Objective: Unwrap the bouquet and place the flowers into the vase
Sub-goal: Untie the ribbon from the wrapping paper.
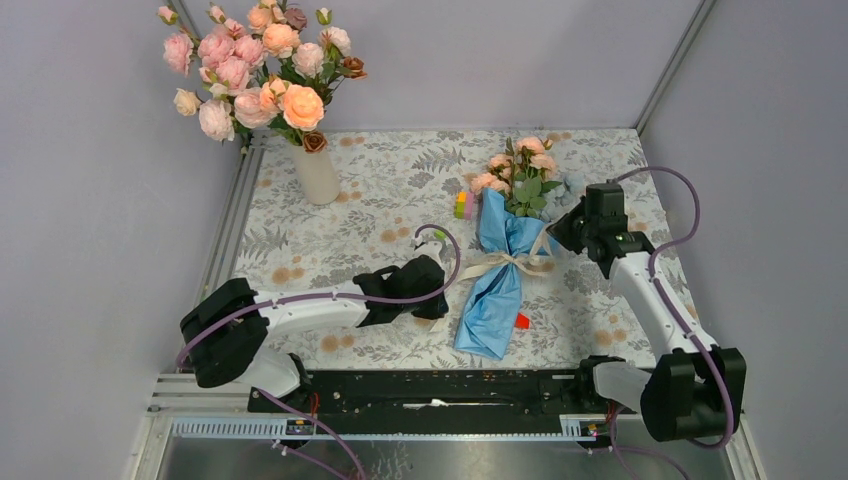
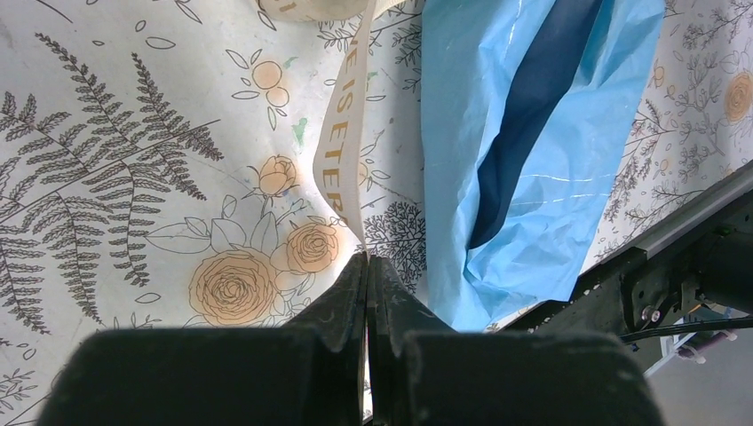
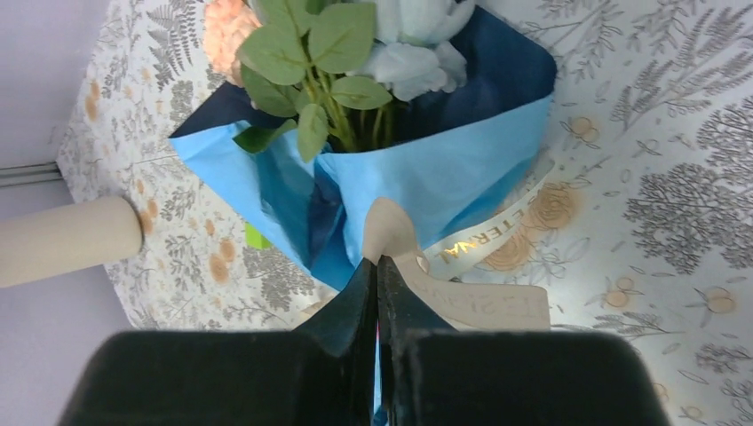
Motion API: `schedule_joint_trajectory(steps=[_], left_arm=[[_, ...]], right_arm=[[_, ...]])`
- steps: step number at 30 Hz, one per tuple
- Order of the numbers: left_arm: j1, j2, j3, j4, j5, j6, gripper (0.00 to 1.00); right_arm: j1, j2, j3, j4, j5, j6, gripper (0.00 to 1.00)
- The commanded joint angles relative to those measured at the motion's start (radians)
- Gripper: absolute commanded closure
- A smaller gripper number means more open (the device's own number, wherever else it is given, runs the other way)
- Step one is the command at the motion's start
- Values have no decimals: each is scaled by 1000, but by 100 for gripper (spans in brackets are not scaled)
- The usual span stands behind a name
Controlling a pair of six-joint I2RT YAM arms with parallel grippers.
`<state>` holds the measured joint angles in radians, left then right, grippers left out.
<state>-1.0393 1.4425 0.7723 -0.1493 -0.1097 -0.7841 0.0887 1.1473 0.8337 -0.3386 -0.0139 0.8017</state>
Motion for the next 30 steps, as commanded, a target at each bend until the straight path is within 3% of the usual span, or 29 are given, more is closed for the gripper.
schedule_joint_trajectory(steps=[1, 7, 12, 15, 22, 30], left_arm=[[5, -41, 20, 10, -2, 3, 100], [5, -44, 12, 9, 3, 2, 100], [4, -51, 6, 11, 5, -6, 100], [4, -54, 0, 16, 7, -10, 100], [5, -62, -17, 35, 11, -16, 100], [4, -53, -18, 51, 30, -11, 100]], right_arm=[[-4, 59, 105, 74, -65, 28, 100], [-4, 195, 197, 109, -116, -6, 96], [-4, 219, 212, 113, -95, -37, 90], [-4, 186, 193, 94, -41, -64, 79], [-5, -3, 34, 70, 38, -87, 87], [-4, -66, -97, 23, 27, -125, 77]])
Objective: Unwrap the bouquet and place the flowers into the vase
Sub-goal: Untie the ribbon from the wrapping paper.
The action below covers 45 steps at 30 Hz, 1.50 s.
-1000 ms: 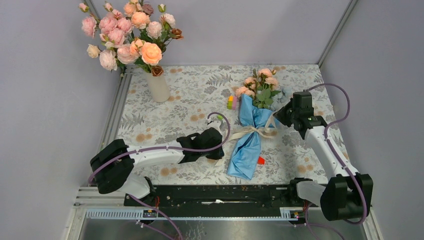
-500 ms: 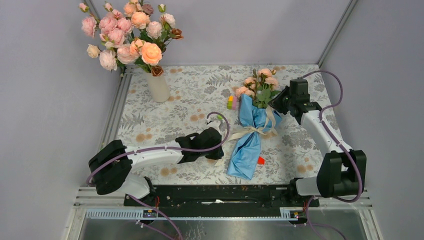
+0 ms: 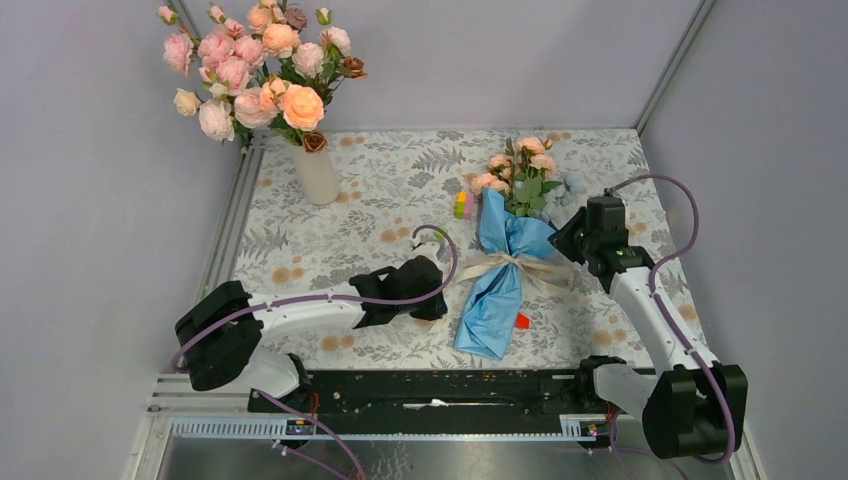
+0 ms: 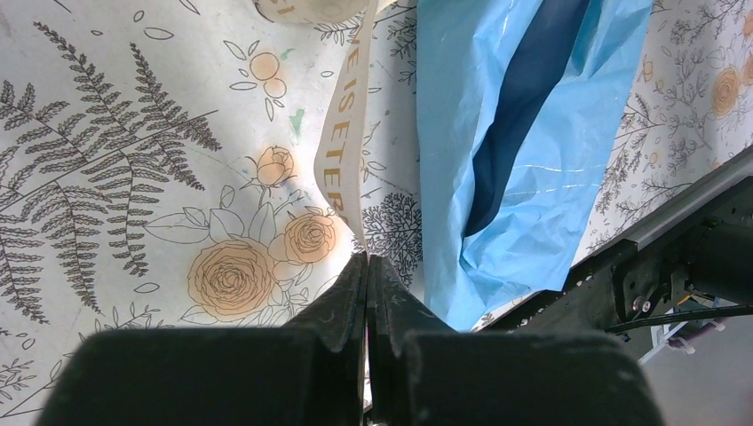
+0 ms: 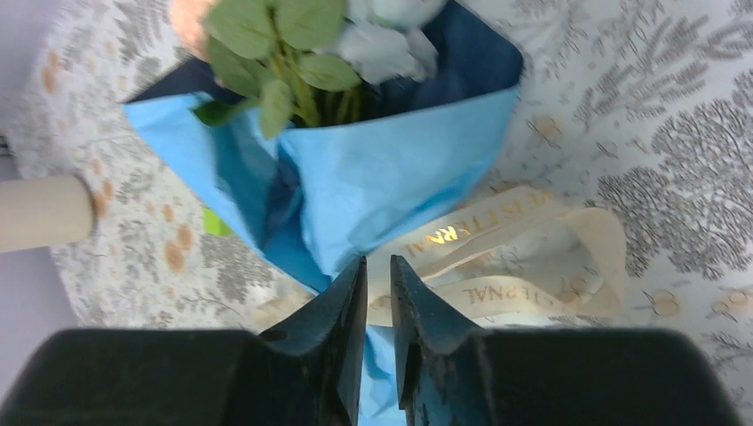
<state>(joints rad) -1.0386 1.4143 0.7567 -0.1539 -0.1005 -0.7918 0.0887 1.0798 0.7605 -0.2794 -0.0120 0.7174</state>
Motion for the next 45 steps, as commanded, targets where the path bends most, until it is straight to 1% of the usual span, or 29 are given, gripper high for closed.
schedule_joint_trajectory(steps=[1, 4, 5, 7, 12, 16, 21, 22, 24, 30, 33, 39, 45], left_arm=[[4, -26, -4, 56, 20, -2, 100], [4, -32, -14, 63, 16, -8, 100], [4, -34, -17, 66, 16, -10, 100], [4, -35, -23, 68, 18, -15, 100], [3, -40, -34, 75, 13, -22, 100], [4, -41, -35, 75, 13, -20, 100], [4, -40, -36, 74, 12, -18, 100], [5, -39, -36, 74, 12, -18, 100], [5, -37, -34, 75, 13, -17, 100], [5, -37, -36, 78, 13, -18, 100], [5, -38, -37, 77, 15, -18, 100], [5, -35, -37, 83, 18, -15, 100], [5, -23, -38, 103, 31, -16, 100]], right_arm=[[-4, 7, -23, -47, 33, -43, 76], [-4, 34, -11, -88, 97, -45, 61], [-4, 44, -9, -92, 109, -51, 58], [-8, 69, -11, -100, 124, -40, 56], [-27, 128, -59, -74, 112, 11, 55], [-62, 157, -118, 28, 75, 55, 55], [-82, 214, -136, 117, 37, 82, 55], [-109, 223, -139, 143, 20, 82, 55], [-122, 242, -140, 177, -20, 88, 55], [-136, 292, -128, 188, 0, 80, 55], [-136, 312, -133, 190, -30, 87, 55], [-136, 273, -194, 218, -97, 129, 55], [-134, 183, -310, 228, -124, 170, 50]])
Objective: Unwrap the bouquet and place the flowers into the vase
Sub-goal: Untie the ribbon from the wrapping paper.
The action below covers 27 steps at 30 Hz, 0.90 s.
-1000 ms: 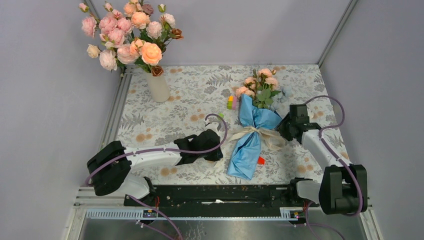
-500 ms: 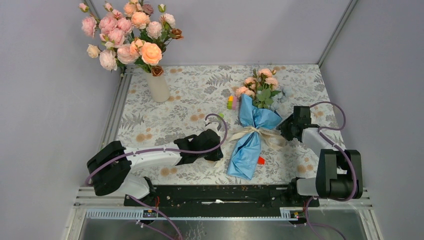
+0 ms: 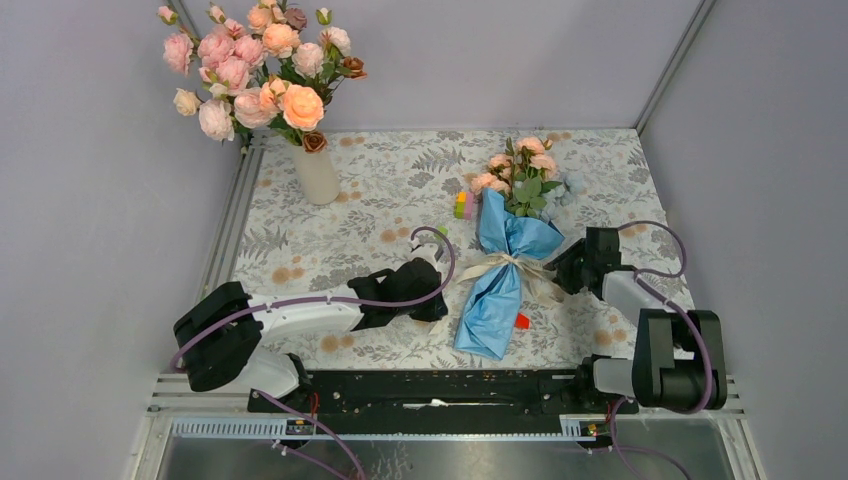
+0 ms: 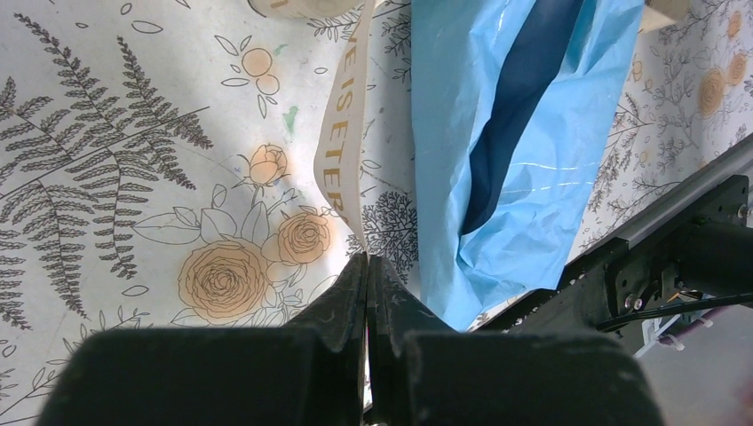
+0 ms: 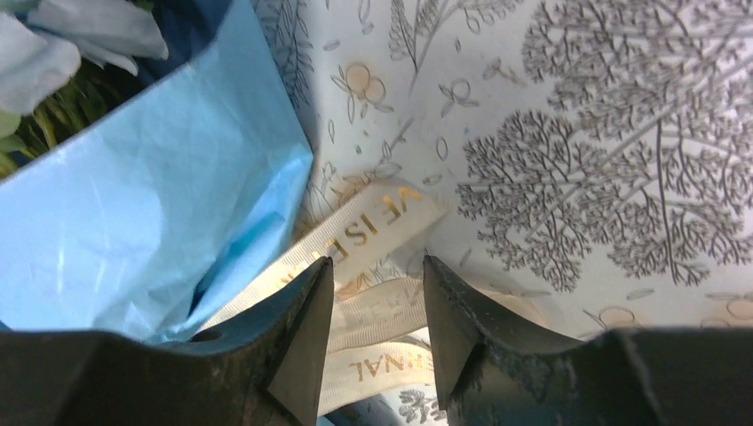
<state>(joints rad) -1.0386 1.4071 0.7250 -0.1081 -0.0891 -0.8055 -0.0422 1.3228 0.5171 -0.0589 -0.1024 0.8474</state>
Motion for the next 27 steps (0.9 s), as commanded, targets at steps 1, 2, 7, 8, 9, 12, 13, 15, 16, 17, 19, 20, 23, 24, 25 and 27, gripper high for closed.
schedule_joint_trajectory(steps=[1, 2, 7, 8, 9, 12, 13, 15, 16, 17, 19, 20, 23, 24, 25, 27], left_arm=[[5, -13, -5, 59, 22, -1, 100], [4, -11, -4, 60, 25, -1, 100], [5, 3, 5, 65, 37, 5, 100], [5, 3, 6, 65, 38, 5, 100], [5, 3, 7, 65, 38, 5, 100], [6, -1, 6, 63, 38, 5, 100], [5, -3, 4, 61, 37, 5, 100], [5, -7, 2, 58, 35, 5, 100], [6, -9, 2, 57, 34, 5, 100], [6, -11, 2, 53, 33, 5, 100], [5, -12, 2, 50, 31, 5, 100], [5, -14, 2, 49, 32, 6, 100], [5, -13, 3, 46, 32, 5, 100], [6, -13, 4, 44, 32, 5, 100], [6, -12, 5, 43, 31, 5, 100], [5, -10, 9, 41, 31, 6, 100]], right_arm=[[-2, -74, -81, 14, -42, 50, 50], [0, -90, -99, 27, -50, 59, 49], [11, -158, -128, 34, -27, 78, 45], [11, -161, -120, 29, -15, 76, 45], [11, -158, -110, 27, -5, 73, 45], [11, -123, -86, 46, -8, 87, 45], [11, -100, -84, 91, -14, 98, 45], [11, -65, -77, 136, -20, 121, 47], [11, -49, -72, 149, -20, 127, 48], [11, -32, -70, 165, -20, 133, 48], [11, -4, -68, 192, -23, 146, 49], [13, 10, -67, 202, -23, 153, 49], [15, 45, -66, 230, -25, 174, 49], [17, 53, -67, 239, -23, 177, 49], [18, 62, -66, 242, -21, 180, 49], [21, 72, -63, 244, -13, 181, 51]])
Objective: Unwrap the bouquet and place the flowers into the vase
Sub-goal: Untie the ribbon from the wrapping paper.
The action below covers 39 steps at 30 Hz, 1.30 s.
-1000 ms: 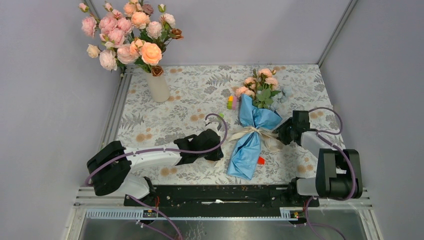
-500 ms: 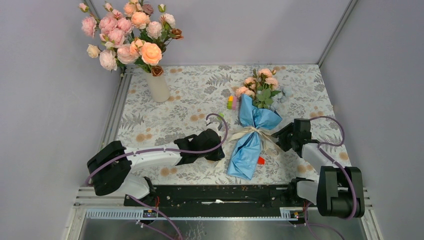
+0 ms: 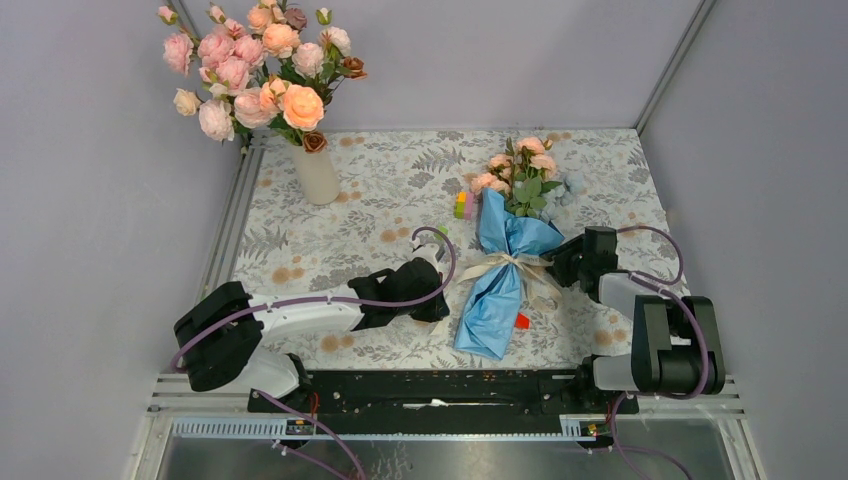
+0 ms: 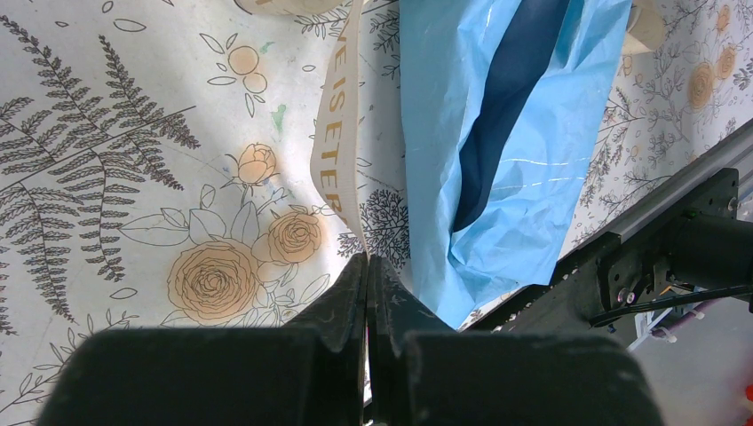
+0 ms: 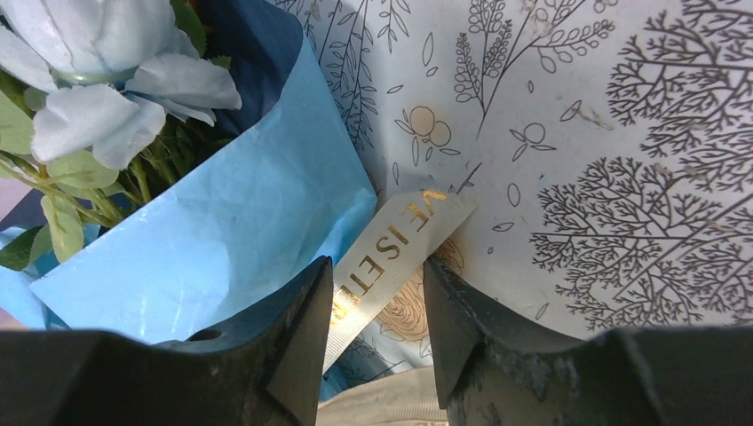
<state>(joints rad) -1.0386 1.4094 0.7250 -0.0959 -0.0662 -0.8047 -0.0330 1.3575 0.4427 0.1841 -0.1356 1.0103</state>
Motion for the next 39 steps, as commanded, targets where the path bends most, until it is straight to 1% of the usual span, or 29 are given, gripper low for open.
schedule_joint_trajectory(steps=[1, 12, 18, 24, 32, 39], left_arm=[[6, -12, 10, 28, 8, 5, 100], [10, -13, 10, 31, 11, 1, 100], [15, -25, 6, 41, 11, -8, 100], [19, -44, -11, 41, 1, -12, 100], [30, -46, -29, 65, 1, -32, 100], [46, -60, -46, 54, -30, -54, 100]], right_arm=[[13, 39, 13, 2, 25, 19, 55], [17, 0, 1, -6, 65, 30, 83], [18, -51, -13, -14, 94, 26, 100], [18, -131, -36, -36, 155, 15, 100], [17, -190, -52, -53, 202, -6, 100], [16, -321, -52, -150, 331, -76, 100]])
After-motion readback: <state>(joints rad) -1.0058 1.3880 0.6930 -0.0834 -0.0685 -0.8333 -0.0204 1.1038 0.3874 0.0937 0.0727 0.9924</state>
